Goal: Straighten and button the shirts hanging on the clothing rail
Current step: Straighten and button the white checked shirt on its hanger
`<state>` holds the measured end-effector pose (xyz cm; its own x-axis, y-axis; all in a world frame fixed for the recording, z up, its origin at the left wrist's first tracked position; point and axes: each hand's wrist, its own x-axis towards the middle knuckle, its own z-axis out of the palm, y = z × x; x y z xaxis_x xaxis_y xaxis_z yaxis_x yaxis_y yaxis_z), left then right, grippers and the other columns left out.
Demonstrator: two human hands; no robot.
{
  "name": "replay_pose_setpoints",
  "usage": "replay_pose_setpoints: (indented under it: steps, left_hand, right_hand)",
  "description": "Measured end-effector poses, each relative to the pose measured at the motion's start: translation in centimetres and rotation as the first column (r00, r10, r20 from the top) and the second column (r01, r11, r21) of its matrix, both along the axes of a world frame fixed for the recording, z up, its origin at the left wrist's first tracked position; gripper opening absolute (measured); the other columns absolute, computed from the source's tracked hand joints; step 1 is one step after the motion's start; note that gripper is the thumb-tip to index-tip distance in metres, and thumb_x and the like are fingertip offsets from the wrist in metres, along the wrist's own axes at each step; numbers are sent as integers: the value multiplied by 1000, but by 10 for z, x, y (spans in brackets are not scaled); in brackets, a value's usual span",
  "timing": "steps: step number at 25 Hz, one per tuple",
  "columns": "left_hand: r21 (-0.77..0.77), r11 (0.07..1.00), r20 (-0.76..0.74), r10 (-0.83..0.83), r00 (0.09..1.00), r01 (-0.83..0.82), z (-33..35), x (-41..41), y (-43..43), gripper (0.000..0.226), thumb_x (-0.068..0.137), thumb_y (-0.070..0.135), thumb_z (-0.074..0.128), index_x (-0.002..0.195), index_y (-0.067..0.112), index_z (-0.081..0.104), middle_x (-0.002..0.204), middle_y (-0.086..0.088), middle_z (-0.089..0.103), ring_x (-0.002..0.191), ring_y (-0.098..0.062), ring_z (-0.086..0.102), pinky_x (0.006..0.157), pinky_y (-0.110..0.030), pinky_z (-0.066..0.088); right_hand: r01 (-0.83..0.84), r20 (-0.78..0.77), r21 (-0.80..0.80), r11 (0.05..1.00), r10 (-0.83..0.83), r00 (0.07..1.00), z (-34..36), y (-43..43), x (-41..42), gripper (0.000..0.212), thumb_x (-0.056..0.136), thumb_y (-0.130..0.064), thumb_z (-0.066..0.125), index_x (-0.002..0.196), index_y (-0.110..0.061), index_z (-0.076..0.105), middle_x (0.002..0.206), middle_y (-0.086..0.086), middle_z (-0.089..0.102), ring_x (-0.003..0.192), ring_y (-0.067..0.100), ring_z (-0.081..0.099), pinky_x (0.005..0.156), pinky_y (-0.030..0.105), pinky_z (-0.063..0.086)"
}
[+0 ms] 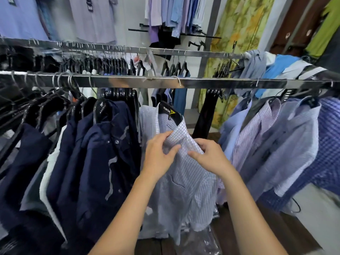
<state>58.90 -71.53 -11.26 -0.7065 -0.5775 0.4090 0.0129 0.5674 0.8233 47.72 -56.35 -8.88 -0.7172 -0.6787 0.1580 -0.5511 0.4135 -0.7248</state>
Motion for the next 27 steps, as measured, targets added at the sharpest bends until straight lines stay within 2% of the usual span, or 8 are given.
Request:
replay_pose_setpoints:
  steps: [4,7,10,12,15,18,24,27]
  left_hand:
    - [-95,995,9,-14,1000,15,-5,3,27,53,83,39,76,132,27,58,136,12,45,125,-3,37,104,-15,27]
    - [-269,959,-27,-103,994,92,5,2,48,40,82,33,78,120,25,67,131,7,50,120,-12,43,104,-20,34]
    - [-608,761,63,-237,969,226,11,-10,75,34,82,23,74,115,21,69,119,7,63,106,-22,48,89,-36,48]
    - [-738,592,210,-255,944,324,15,-17,89,27,83,28,70,110,27,71,107,13,68,104,-20,41,82,-39,45]
    - [-772,465,421,-136,897,433,23,-21,100,16,92,36,62,103,31,71,96,11,66,108,-23,44,82,-44,38]
    - [-751,402,542,-80,837,524,33,-22,110,12,97,33,55,97,31,67,92,8,63,101,-20,46,80,-40,27]
    - [-734,352,568,-151,809,581,40,-25,110,16,98,31,54,85,30,64,76,5,62,89,-18,50,74,-39,15]
    - [-732,281,567,-252,784,620,43,-20,104,19,100,29,50,93,30,67,79,5,59,86,-16,41,75,-39,15]
  right_hand:
    - [45,77,16,999,-46,996,-14,37,10,3,88,-21,73,90,-24,74,81,-6,74,76,3,68,67,21,49]
    - [33,160,6,999,-34,986,-29,60,17,9,85,-20,77,86,-29,72,75,-13,72,68,-6,61,65,19,48]
    - [6,187,58,998,-17,982,-48,83,18,16,81,-21,80,74,-22,66,56,-19,56,56,-3,49,60,28,40]
    - [35,195,104,994,-54,979,-59,96,19,33,82,-23,80,62,-21,54,45,-16,44,47,0,40,53,26,31]
    - [74,297,32,997,-80,951,-77,115,21,34,73,-42,81,68,-15,63,57,-4,61,56,6,52,58,31,41]
    - [146,343,-46,988,-122,932,-75,132,34,22,81,-31,83,66,-24,68,54,-11,58,54,2,49,58,21,39]
    - [276,287,-223,935,-208,935,-51,131,67,13,94,-19,71,82,-14,74,55,-17,59,51,-3,49,54,10,39]
    - [301,251,-236,924,-241,937,-57,119,85,36,95,-23,69,63,-16,56,56,-6,41,54,6,36,55,22,30]
